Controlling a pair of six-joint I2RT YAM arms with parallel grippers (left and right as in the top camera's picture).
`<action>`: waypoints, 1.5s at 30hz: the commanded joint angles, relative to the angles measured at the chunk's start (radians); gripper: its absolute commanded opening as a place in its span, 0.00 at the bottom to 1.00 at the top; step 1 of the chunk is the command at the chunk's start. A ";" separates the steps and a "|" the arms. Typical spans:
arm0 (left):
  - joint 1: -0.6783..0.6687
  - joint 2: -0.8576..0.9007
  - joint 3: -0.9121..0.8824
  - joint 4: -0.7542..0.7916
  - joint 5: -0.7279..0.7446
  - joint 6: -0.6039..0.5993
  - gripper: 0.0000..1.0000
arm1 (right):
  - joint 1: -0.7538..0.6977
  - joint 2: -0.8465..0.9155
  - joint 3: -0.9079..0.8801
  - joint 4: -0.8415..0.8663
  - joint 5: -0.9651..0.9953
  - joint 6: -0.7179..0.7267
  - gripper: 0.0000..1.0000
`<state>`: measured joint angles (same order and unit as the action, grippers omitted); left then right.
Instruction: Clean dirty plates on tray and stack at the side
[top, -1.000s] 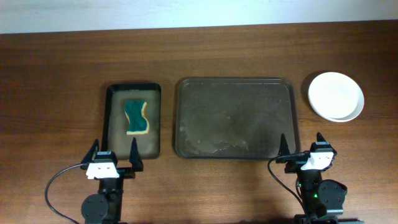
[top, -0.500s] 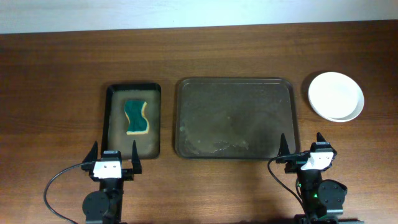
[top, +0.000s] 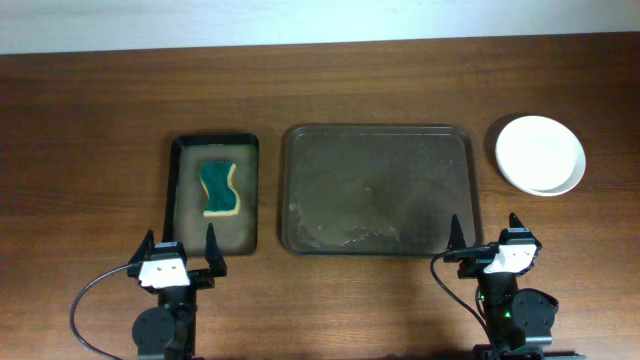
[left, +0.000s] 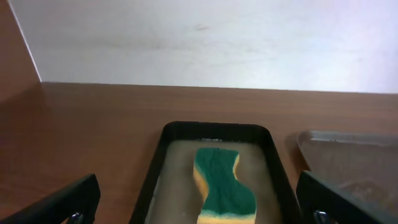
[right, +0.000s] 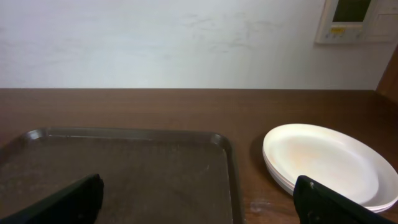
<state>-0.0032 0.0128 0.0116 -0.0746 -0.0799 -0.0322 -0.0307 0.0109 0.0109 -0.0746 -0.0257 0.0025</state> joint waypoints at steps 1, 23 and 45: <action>0.006 -0.008 -0.003 -0.001 -0.034 -0.056 0.99 | 0.004 -0.007 -0.005 -0.005 0.005 0.001 0.99; 0.006 -0.008 -0.003 -0.002 -0.014 0.075 0.99 | 0.004 -0.007 -0.005 -0.005 0.005 0.001 0.98; 0.006 -0.008 -0.003 -0.002 -0.014 0.075 0.99 | 0.004 -0.007 -0.005 -0.005 0.005 0.001 0.99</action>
<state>-0.0032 0.0128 0.0116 -0.0742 -0.0860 0.0235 -0.0307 0.0109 0.0109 -0.0746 -0.0257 0.0032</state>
